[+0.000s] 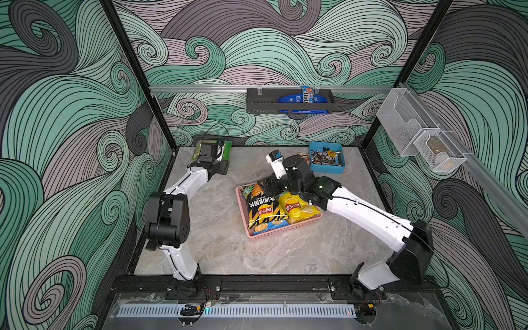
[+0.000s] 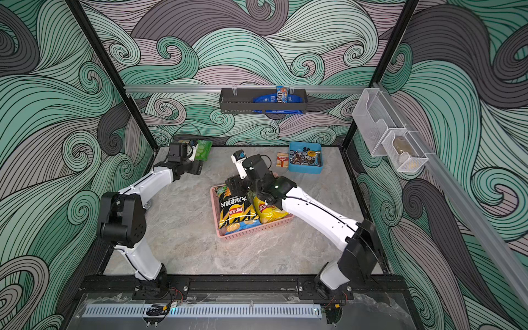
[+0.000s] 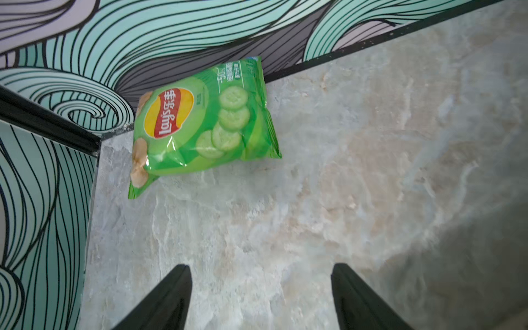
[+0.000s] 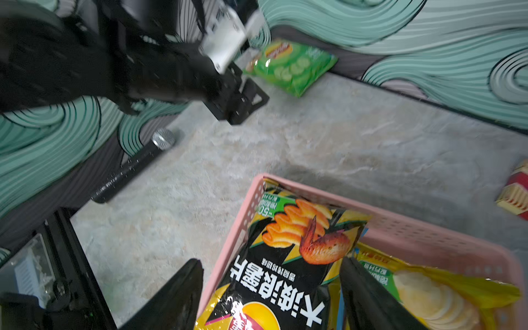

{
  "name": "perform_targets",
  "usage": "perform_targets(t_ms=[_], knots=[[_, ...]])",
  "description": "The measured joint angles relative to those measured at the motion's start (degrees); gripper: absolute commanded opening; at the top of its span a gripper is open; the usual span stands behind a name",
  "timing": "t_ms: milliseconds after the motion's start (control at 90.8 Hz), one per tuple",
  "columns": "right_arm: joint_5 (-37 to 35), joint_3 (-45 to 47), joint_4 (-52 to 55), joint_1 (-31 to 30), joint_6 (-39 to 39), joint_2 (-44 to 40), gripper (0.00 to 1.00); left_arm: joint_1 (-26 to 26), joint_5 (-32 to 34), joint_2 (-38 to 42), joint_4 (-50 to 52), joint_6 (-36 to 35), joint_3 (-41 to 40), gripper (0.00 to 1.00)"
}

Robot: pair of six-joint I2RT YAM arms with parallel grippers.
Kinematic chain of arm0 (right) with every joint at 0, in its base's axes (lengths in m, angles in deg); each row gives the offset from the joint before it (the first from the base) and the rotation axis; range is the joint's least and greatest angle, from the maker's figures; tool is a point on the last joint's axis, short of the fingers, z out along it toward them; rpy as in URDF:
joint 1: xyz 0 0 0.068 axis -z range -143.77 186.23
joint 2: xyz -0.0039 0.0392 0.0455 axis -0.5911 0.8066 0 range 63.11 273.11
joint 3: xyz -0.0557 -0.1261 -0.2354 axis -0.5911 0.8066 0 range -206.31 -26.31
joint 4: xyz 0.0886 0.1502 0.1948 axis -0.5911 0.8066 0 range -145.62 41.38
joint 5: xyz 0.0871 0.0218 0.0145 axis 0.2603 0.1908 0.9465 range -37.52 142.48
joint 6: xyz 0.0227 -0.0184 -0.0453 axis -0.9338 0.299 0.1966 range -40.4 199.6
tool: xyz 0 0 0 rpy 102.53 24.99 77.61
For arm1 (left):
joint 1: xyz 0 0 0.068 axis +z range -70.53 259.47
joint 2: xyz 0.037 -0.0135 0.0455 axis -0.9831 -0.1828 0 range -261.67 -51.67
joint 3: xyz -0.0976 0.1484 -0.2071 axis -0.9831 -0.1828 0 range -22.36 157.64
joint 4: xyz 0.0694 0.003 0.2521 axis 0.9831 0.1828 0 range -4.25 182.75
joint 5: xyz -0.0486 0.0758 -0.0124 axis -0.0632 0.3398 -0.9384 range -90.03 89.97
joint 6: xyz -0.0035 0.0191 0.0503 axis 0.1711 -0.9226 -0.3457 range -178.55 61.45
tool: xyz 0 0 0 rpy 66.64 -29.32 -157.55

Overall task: Put the potato chips into the basket
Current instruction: Pick up the potato chip from the corner of the board.

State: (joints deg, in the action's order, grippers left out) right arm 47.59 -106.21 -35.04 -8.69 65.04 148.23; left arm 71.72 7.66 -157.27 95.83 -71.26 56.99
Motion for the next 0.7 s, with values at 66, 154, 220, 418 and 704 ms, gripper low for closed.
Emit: perform_targets(t_ms=[66, 154, 220, 418, 704], knots=[[-1.4, -0.4, -0.6, 0.5, -0.3, -2.4, 0.79, -1.6, 2.8, -5.0, -1.1, -0.6, 4.5, 0.75], [-3.1, -0.2, -0.8, 1.0, -0.7, -4.7, 0.79, -3.7, 7.5, -12.1, -2.4, -1.4, 10.8, 0.73], [-4.2, 0.5, -0.8, 1.4, -0.9, -5.9, 0.79, -4.8, 10.5, -17.5, -2.7, -1.9, 15.4, 0.71], [-5.9, 4.5, -0.6, 3.2, -1.2, -9.4, 0.79, -6.1, 18.1, -29.4, -2.8, -2.8, 24.9, 0.69], [-5.5, 7.5, -0.5, 4.7, -1.6, -11.6, 0.79, -5.0, 26.8, -35.3, -8.2, -6.7, 26.4, 0.66]])
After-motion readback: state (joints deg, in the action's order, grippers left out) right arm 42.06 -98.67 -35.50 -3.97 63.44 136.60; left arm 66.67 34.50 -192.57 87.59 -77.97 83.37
